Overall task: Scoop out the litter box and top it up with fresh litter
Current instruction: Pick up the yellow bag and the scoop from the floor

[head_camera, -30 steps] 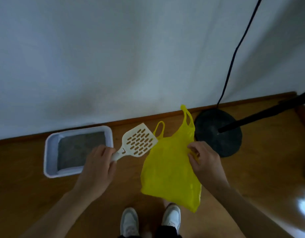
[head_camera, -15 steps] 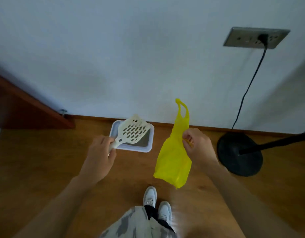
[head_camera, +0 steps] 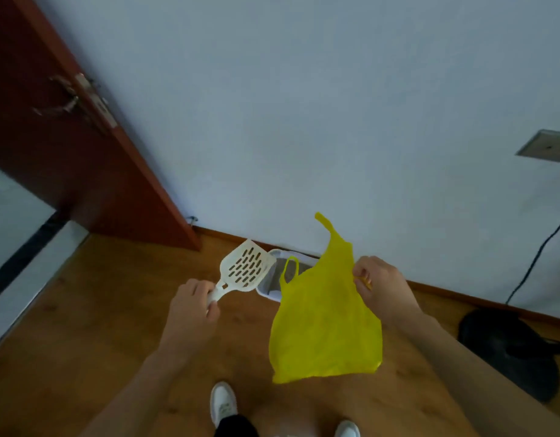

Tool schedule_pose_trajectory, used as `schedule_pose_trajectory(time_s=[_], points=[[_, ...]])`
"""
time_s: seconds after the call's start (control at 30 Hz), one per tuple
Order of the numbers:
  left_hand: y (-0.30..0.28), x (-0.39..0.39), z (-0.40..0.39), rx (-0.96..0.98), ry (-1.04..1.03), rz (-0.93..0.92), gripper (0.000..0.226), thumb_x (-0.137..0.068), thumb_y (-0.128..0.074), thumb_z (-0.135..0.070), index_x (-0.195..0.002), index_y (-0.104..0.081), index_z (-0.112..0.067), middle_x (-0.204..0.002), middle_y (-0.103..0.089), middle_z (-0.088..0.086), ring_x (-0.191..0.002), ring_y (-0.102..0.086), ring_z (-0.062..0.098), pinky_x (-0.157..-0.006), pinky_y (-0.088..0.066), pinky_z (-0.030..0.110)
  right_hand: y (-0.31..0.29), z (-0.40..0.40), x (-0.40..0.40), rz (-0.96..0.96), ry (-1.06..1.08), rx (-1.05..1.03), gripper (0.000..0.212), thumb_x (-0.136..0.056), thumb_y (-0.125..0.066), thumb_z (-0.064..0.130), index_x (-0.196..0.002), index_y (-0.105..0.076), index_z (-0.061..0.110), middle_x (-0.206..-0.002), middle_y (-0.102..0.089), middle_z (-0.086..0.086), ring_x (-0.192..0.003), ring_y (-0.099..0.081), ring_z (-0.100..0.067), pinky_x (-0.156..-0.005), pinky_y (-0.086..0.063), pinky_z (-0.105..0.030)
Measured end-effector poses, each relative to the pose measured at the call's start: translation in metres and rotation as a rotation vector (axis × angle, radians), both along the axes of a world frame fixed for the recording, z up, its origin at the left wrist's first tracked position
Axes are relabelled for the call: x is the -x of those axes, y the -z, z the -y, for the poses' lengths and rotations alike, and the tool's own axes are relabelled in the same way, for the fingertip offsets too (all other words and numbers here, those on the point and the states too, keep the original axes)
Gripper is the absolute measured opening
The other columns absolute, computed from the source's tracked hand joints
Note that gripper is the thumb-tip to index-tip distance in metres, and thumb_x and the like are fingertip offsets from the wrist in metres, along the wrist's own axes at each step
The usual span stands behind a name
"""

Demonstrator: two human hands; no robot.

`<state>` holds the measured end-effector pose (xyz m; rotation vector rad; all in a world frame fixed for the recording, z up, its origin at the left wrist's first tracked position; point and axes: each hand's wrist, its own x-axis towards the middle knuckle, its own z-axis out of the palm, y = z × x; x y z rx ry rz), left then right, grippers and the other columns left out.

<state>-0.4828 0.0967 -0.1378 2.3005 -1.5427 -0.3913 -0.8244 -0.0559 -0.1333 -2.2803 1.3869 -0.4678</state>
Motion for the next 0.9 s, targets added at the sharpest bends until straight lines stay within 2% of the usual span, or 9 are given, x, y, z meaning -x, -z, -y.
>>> schedule_pose_trajectory(time_s=[0.1, 0.27, 0.4, 0.57, 0.67, 0.73, 0.8, 0.9], points=[[0.007, -0.054, -0.003, 0.036, -0.015, -0.06, 0.019, -0.092, -0.062, -0.013, -0.111, -0.059, -0.014, -0.103, -0.054, -0.001, -0.087, -0.052, 0.013, -0.076, -0.055, 0.033, 0.007, -0.008, -0.064, -0.019, 0.03, -0.041, 0.021, -0.081, -0.067, 0.009, -0.083, -0.053, 0.024, -0.079, -0.054, 0.007, -0.069, -0.054, -0.018, -0.062, -0.049, -0.043], [0.016, -0.138, -0.007, 0.062, 0.021, -0.112, 0.023, -0.09, -0.066, -0.011, -0.112, -0.061, -0.011, -0.101, -0.052, -0.003, -0.086, -0.052, 0.013, -0.072, -0.054, 0.03, 0.008, -0.028, -0.168, -0.038, 0.061, -0.101, 0.023, -0.08, -0.066, 0.012, -0.079, -0.051, 0.029, -0.079, -0.057, 0.004, -0.07, -0.057, -0.018, -0.061, -0.048, -0.04], [0.022, -0.178, 0.001, 0.089, 0.097, -0.113, 0.025, -0.085, -0.07, -0.006, -0.109, -0.061, -0.009, -0.099, -0.054, 0.0, -0.084, -0.053, 0.015, -0.068, -0.055, 0.036, 0.0, -0.035, -0.222, -0.065, 0.098, -0.119, 0.017, -0.08, -0.063, 0.018, -0.079, -0.05, 0.029, -0.076, -0.056, 0.007, -0.067, -0.057, -0.019, -0.059, -0.049, -0.042], [0.026, -0.199, 0.016, 0.135, 0.171, -0.126, 0.025, -0.082, -0.072, -0.003, -0.105, -0.062, -0.007, -0.096, -0.055, 0.002, -0.084, -0.05, 0.015, -0.068, -0.044, 0.03, -0.002, -0.038, -0.257, -0.075, 0.095, -0.07, 0.012, -0.084, -0.062, 0.017, -0.081, -0.051, 0.023, -0.077, -0.049, 0.013, -0.07, -0.053, -0.016, -0.058, -0.049, -0.04], [0.026, -0.211, 0.024, 0.162, 0.195, -0.122, 0.024, -0.082, -0.071, -0.001, -0.103, -0.062, -0.007, -0.095, -0.054, 0.001, -0.084, -0.05, 0.015, -0.068, -0.045, 0.032, 0.002, -0.03, -0.271, -0.059, 0.114, -0.059, 0.017, -0.085, -0.061, 0.018, -0.08, -0.047, 0.027, -0.077, -0.051, 0.012, -0.068, -0.05, -0.012, -0.056, -0.045, -0.034], [0.023, -0.221, 0.028, 0.153, 0.204, -0.102, 0.018, -0.086, -0.065, -0.009, -0.103, -0.061, -0.009, -0.095, -0.052, -0.002, -0.083, -0.05, 0.014, -0.067, -0.049, 0.034, 0.006, -0.025, -0.281, -0.039, 0.145, -0.054, 0.018, -0.084, -0.062, 0.018, -0.079, -0.048, 0.027, -0.075, -0.052, 0.01, -0.066, -0.05, -0.012, -0.055, -0.042, -0.033], [0.021, -0.233, 0.035, 0.119, 0.199, -0.073, 0.021, -0.085, -0.055, -0.02, -0.103, -0.061, -0.01, -0.095, -0.052, -0.002, -0.083, -0.05, 0.014, -0.067, -0.05, 0.036, 0.013, -0.015, -0.291, -0.002, 0.181, -0.076, 0.014, -0.085, -0.063, 0.018, -0.08, -0.051, 0.024, -0.076, -0.055, 0.008, -0.066, -0.052, -0.014, -0.055, -0.044, -0.035], [0.021, -0.249, 0.049, 0.116, 0.178, -0.047, 0.025, -0.084, -0.052, -0.022, -0.102, -0.061, -0.009, -0.095, -0.052, -0.002, -0.082, -0.05, 0.015, -0.066, -0.048, 0.035, 0.026, 0.001, -0.307, 0.081, 0.207, -0.082, 0.018, -0.081, -0.065, 0.011, -0.078, -0.05, 0.022, -0.075, -0.053, 0.007, -0.067, -0.049, -0.013, -0.059, -0.044, -0.035]])
